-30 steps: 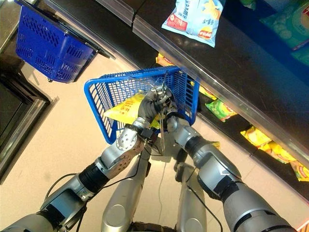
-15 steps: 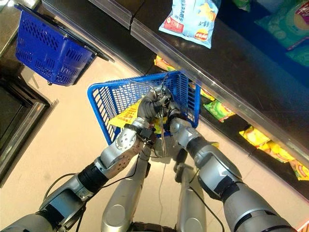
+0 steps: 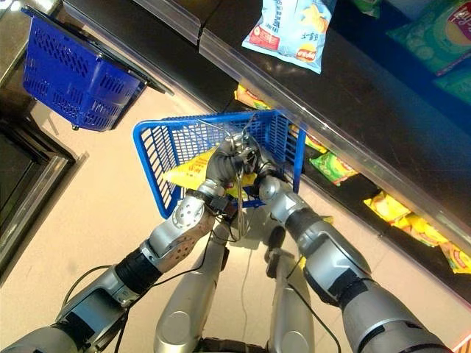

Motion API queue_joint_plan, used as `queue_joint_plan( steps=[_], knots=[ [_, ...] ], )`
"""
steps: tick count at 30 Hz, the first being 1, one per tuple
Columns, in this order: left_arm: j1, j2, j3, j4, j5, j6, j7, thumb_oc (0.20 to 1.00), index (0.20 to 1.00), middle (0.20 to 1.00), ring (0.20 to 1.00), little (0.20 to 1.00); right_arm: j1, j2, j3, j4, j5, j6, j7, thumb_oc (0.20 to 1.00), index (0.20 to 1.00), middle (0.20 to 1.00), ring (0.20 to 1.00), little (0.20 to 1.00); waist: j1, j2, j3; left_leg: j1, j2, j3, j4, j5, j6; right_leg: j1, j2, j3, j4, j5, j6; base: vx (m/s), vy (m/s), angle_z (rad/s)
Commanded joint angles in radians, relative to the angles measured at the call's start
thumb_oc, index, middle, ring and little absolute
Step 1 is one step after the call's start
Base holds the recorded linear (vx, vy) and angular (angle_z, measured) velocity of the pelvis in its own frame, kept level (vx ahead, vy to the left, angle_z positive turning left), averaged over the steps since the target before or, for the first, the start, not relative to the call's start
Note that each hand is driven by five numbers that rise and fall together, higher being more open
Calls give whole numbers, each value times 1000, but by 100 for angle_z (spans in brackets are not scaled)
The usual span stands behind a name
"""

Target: Pick up the snacks into the basket

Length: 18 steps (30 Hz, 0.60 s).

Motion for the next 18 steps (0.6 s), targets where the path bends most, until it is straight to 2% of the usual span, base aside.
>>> queue_joint_plan(
  steps=[1, 3, 5, 13, 18],
  knots=[
    [100, 18, 96, -216, 12, -68, -81, 200, 200, 200, 200, 200, 69, -87, -81, -184, -6, -39, 29, 1000, 1000, 1000, 1000, 1000, -23, -40, -76, 59, -22, 6, 9, -125, 10, 91, -65, 29, -280, 196, 91, 25, 26, -9],
    [102, 19, 96, -217, 12, -67, -81, 200, 200, 200, 200, 200, 73, -88, -81, -187, -7, -38, 30, 1000, 1000, 1000, 1000, 1000, -23, -40, -78, 60, -21, 6, 7, -125, 10, 92, -65, 29, -281, 197, 91, 30, 23, -8],
    [214, 57, 165, -224, 2, -55, -102, 200, 200, 200, 200, 200, 199, -143, -126, -314, -36, -50, 59, 1000, 1000, 1000, 1000, 1000, -32, -53, -104, 86, -15, 21, -13, -125, 12, 123, -65, 30, -316, 212, 98, 65, 48, -10],
    [453, 124, 363, -226, 20, -33, -162, 200, 200, 200, 200, 200, 610, -300, -306, -621, -80, -107, 193, 1000, 1000, 1000, 1000, 1000, -81, -94, -183, 151, -17, 67, -22, -158, 31, 189, -75, 60, -388, 260, 123, 75, 89, -17],
    [523, 127, 434, -213, 31, -38, -190, 200, 200, 200, 200, 200, 753, -309, -373, -638, -3, -136, 255, 1000, 1000, 1000, 1000, 1000, -107, -109, -245, 206, -18, 103, -39, -178, 44, 222, -79, 93, -432, 292, 142, 85, 102, -33]
  ],
)
